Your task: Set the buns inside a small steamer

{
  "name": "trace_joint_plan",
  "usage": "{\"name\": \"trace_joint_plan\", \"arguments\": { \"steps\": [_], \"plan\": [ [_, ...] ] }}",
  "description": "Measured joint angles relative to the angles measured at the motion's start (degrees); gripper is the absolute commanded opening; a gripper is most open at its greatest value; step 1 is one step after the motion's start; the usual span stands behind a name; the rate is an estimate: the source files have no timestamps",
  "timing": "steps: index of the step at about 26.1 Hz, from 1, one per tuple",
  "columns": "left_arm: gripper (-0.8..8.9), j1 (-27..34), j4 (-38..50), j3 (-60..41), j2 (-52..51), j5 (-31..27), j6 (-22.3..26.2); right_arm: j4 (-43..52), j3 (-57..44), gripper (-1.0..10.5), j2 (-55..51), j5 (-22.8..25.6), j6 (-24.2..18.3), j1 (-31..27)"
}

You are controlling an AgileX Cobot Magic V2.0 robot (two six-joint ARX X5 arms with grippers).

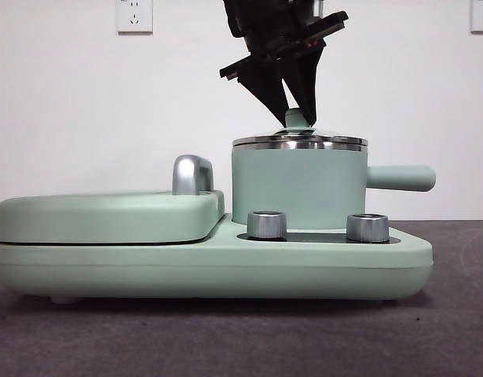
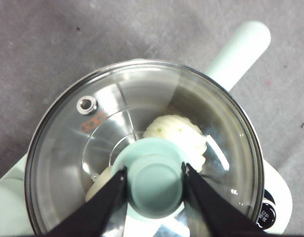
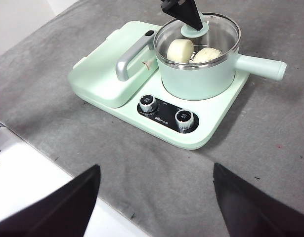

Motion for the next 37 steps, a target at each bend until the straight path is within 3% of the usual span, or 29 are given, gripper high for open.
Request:
{"name": "trace_joint_plan", "arguments": {
  "steps": [3,7,9,14,20,30,34,37],
  "plan": [
    [0.62,-0.20,-0.39,0.15,0.07,-0.04,-0.02,0.00,0.00,3.6,0.00,0.00,0.33,0.00],
    [4.86,-0.81,-0.33,0.15,0.24,0.15,-0.74,0.00,0.00,3.6,0.00,0.00,0.33,0.00],
    [5.68,-1.49,-0.79,0.31,0.24,0.26,-2.01,0.00,0.00,3.6,0.00,0.00,0.33,0.00],
    [5.63,-0.59,-7.04,0.13,-2.21,0.28,-5.79,0.00,0.00,3.6,-0.02,0.00,0.33,0.00],
    [5.62,-1.75,-7.10,-1.01,-15.69,0.35,-8.70,0.00,0.00,3.6,-0.02,-0.02,0.33,0.00],
    [5.60,-3.21,-7.13,-39.76,-43.58,0.33,-6.49,0.02,0.00,3.6,-0.02,-0.33,0.20,0.00],
    [5.60,-3.21,-6.32,-55.19,-56.11,-0.68,-7.32,1.86,-1.07,3.6,-0.04,-5.14,-1.42,0.00],
    [5.60,-3.21,1.57,-66.10,-65.96,-0.96,-9.42,4.50,-3.50,3.6,-0.04,-9.84,-2.47,0.00]
  ]
}}
